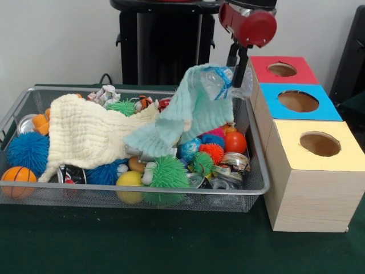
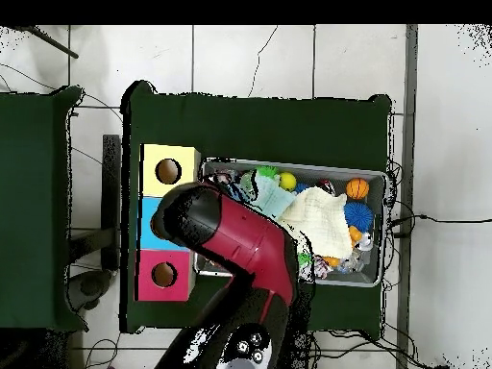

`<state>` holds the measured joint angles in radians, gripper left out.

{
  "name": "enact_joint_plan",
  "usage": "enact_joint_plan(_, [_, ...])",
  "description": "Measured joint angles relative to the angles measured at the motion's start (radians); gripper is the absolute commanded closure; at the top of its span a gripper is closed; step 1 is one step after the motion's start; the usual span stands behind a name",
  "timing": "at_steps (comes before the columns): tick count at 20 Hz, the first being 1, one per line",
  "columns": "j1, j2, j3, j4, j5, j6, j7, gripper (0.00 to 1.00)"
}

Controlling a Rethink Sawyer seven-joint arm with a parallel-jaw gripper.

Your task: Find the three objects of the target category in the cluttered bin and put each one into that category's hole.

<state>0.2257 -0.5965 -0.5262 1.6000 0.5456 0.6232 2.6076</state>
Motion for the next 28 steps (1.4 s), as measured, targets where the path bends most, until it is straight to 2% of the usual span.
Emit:
enact_joint_plan(8, [-0.036, -0.092, 0.000, 0.022, -0.091, 0.089, 0.000, 1.00])
enact_joint_plan(13, [-0.047, -0.128, 0.006, 0.049, -0.125, 0.102, 0.000, 1.00])
enact_joint_plan(22, [-0.055, -0.144, 0.026, 0.054, -0.161, 0.102, 0.000, 1.00])
enact_joint_plan(28, [-0.085, -0.157, 0.081, 0.054, -0.167, 0.102, 0.000, 1.00])
